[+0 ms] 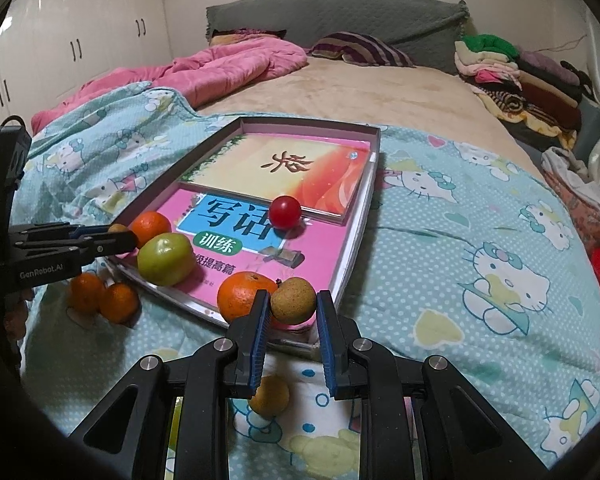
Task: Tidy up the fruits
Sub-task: 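Open the right tool to release its brown fruit onto the workbook, then open the left tool to release its brown fruit onto the workbook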
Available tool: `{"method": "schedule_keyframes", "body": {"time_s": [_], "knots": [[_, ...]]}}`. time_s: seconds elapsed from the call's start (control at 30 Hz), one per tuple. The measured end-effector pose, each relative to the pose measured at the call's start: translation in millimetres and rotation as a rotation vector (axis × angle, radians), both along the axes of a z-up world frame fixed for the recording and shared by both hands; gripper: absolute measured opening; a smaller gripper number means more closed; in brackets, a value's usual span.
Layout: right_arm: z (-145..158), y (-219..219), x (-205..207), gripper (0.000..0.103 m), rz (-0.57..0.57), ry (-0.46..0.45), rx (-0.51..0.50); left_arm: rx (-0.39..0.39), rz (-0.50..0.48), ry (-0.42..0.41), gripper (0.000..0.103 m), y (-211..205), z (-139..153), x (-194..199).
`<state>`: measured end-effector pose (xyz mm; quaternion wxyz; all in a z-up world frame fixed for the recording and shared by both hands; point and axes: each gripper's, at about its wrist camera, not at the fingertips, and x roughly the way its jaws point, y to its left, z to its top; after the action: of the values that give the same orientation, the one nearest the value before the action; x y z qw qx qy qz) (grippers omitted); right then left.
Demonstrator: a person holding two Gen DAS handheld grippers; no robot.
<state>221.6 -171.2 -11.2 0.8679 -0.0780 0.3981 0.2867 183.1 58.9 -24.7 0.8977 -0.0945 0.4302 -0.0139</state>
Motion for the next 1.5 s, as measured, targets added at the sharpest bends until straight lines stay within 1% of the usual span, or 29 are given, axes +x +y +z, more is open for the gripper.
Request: {"method": "schedule_keyframes", "body": {"time_s": [0.3,0.7,0.83,1.27,1.37,1.43,1.5], "knots": [[-2.1,-1.4,0.7,0.024,0.008,0.012,0.017,-0.006,0.004,0.001,0.025,1.2,-0.3,1.5],[-3.1,-1.1,-1.3,0.027,0.022,0.018,0.031,-0.009,0.005,0.006,0.025,1.9,-1.5,0.0],[-2.2,-0.8,-2.7,0.034,0.027,0.015,0.039,-0.007,0.008,0.005,0.025,1.9,-1.9,-0.1],[0.6,-5.3,-1.3,0.039,0.007,0.005,0.046,-0.006,-0.002,0.008,0.026,-1.2,-1.7,-3.0],[0.7,-5.8,-1.6,0.042,0.004,0.005,0.049,-0.009,-0.005,0.009,0.029,-2.1,-0.4,-3.3],[0.9,-6.5,-2.1,0.042,0.003,0.003,0.051,-0.013,-0.005,0.009,0.035,-2.7,0.8,-4.2],[0.9,-7.2,-1.9,0.043,0.0,0.003,0.053,-0.013,-0.005,0.005,0.036,-2.9,2.5,-4.2]]}}
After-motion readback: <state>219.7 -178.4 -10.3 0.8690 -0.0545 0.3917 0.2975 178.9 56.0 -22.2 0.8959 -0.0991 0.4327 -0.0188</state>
